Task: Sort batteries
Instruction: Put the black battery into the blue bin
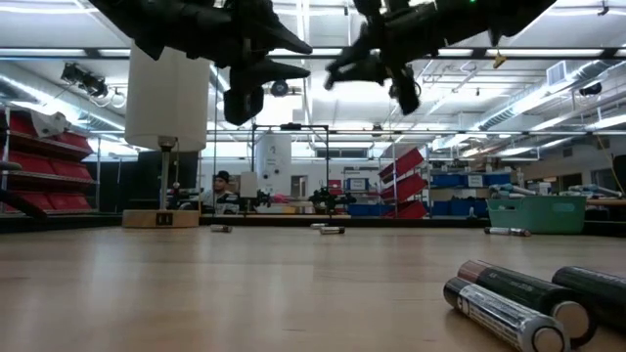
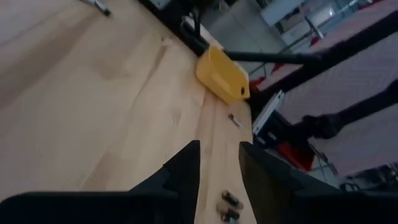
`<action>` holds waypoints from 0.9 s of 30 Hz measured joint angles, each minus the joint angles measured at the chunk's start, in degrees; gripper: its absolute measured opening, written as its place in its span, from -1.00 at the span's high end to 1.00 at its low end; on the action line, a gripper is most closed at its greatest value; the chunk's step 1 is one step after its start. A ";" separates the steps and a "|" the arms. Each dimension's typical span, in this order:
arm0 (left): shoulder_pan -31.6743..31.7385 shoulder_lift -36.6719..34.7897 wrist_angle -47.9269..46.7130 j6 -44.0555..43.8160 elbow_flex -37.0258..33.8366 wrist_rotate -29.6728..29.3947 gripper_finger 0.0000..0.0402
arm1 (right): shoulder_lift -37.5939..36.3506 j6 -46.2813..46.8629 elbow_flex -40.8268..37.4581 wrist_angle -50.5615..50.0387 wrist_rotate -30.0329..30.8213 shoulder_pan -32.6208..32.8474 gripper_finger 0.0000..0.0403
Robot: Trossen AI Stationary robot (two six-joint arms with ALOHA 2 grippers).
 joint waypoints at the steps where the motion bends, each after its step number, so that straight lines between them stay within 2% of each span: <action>1: -0.06 -0.35 -1.16 0.02 -0.01 0.14 0.37 | -0.84 0.26 0.00 -3.10 2.39 -0.15 0.85; 4: -0.11 -1.86 -4.73 0.63 -0.46 -0.34 0.37 | -4.57 2.88 0.00 -16.68 9.94 -1.04 0.85; 7: -0.09 -2.69 -10.35 2.80 -1.35 -1.93 0.37 | -8.79 11.28 0.04 -37.29 15.13 -2.47 0.85; 11: -0.53 -3.10 -14.88 2.83 -1.56 -2.41 0.37 | -12.73 24.37 0.04 -64.43 16.58 -4.97 0.85; 13: -1.44 -3.11 -15.96 2.85 -1.55 -2.30 0.37 | -13.74 27.76 -0.19 -72.57 16.71 -6.21 0.85; 15: -2.27 -3.09 -15.63 3.00 -1.55 -2.23 0.37 | -14.28 28.38 -1.35 -75.58 16.67 -7.36 0.85; 20: -2.75 -3.11 -15.24 3.03 -1.55 -3.19 0.37 | -13.43 26.91 -5.36 -75.86 14.59 -10.29 0.85; 27: -3.23 -3.11 -15.29 1.53 -1.55 -1.79 0.37 | -14.04 38.90 -10.94 -80.89 13.23 -14.41 0.85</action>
